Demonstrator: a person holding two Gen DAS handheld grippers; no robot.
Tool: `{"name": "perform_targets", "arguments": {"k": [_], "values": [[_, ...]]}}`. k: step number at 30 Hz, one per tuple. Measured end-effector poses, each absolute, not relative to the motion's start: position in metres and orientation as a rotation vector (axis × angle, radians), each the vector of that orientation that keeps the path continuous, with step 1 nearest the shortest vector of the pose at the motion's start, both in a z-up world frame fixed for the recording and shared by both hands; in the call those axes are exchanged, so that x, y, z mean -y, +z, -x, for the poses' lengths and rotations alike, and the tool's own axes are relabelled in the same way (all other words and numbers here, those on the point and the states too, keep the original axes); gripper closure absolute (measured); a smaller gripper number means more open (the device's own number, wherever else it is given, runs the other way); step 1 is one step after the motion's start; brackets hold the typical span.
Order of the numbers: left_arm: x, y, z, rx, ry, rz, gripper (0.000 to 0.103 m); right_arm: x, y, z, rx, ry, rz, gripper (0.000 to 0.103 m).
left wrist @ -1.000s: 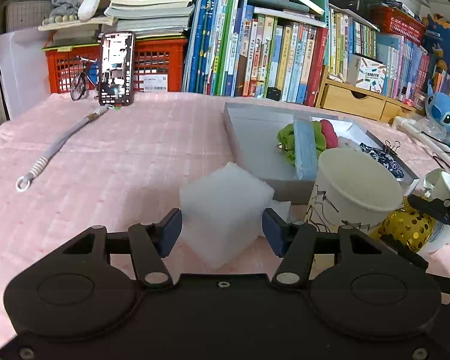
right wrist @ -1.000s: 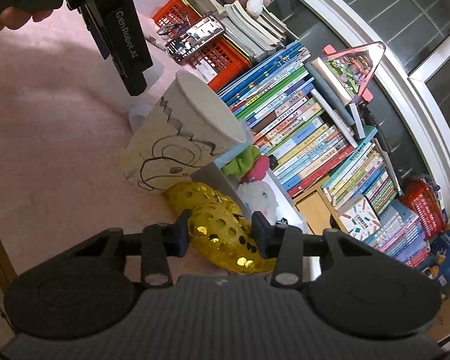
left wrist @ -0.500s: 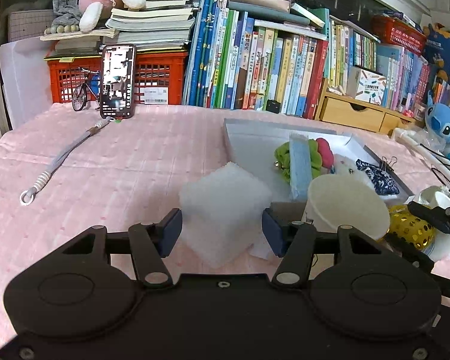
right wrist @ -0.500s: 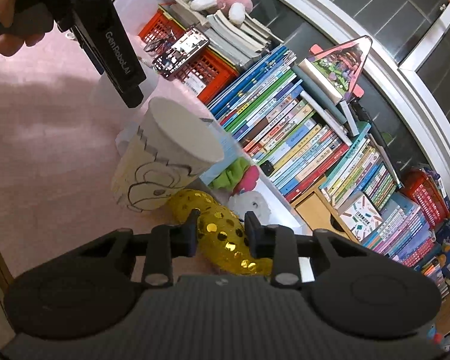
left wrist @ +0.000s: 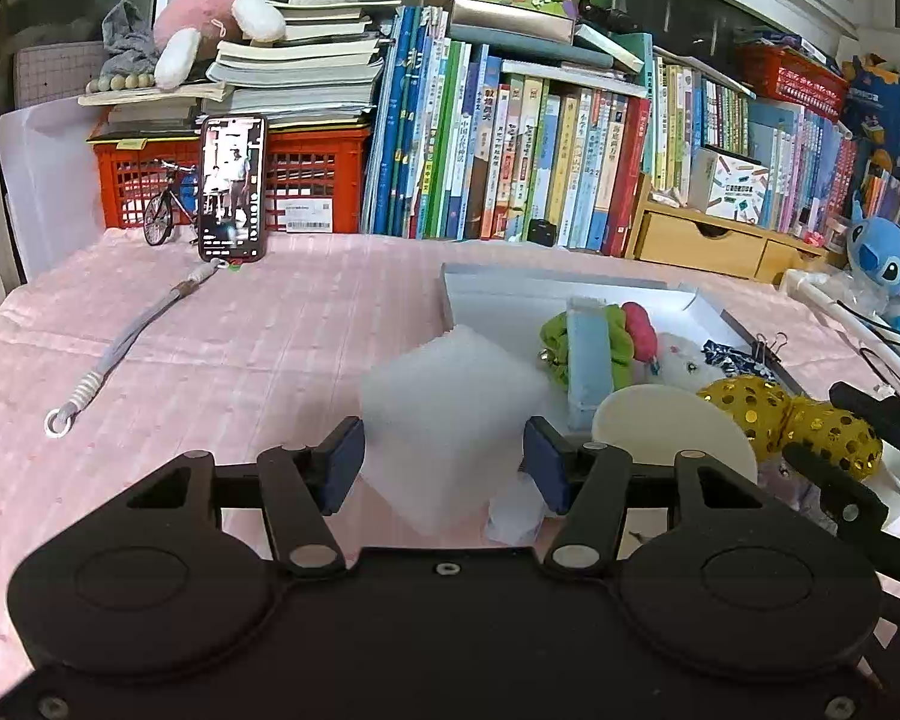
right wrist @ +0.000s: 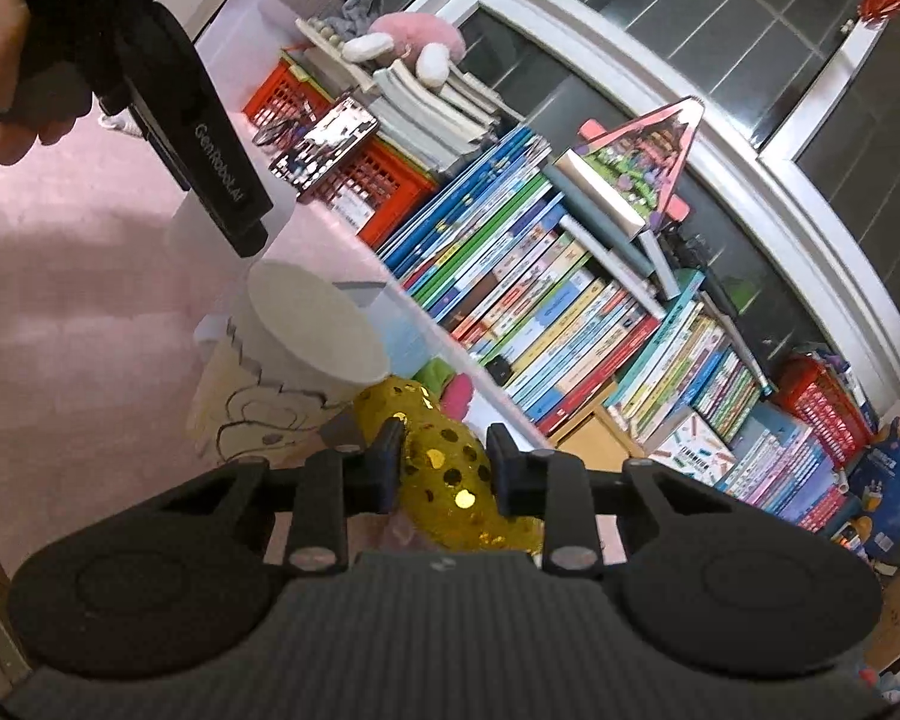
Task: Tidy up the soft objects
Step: 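Carry the foam cube with the left tool while the right tool carries the gold ball over the tray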
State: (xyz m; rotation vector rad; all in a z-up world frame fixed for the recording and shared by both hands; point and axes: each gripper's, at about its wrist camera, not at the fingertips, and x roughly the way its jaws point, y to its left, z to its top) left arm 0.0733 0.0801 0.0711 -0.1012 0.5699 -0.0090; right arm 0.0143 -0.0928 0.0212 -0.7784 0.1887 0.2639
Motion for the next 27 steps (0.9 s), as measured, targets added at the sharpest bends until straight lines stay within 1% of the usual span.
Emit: {"name": "perform_targets", "arguments": {"k": [18,27], "values": [[-0.069,0.092,-0.08,-0.537,-0.043,0.09,0.047,0.102,0.039,-0.013,-0.131,0.242,0.692,0.071],[-0.06,0.11,-0.09,-0.511,-0.073,0.066,0.047,0.118,0.056,-0.019,-0.15,0.245,0.57,0.071]]}}
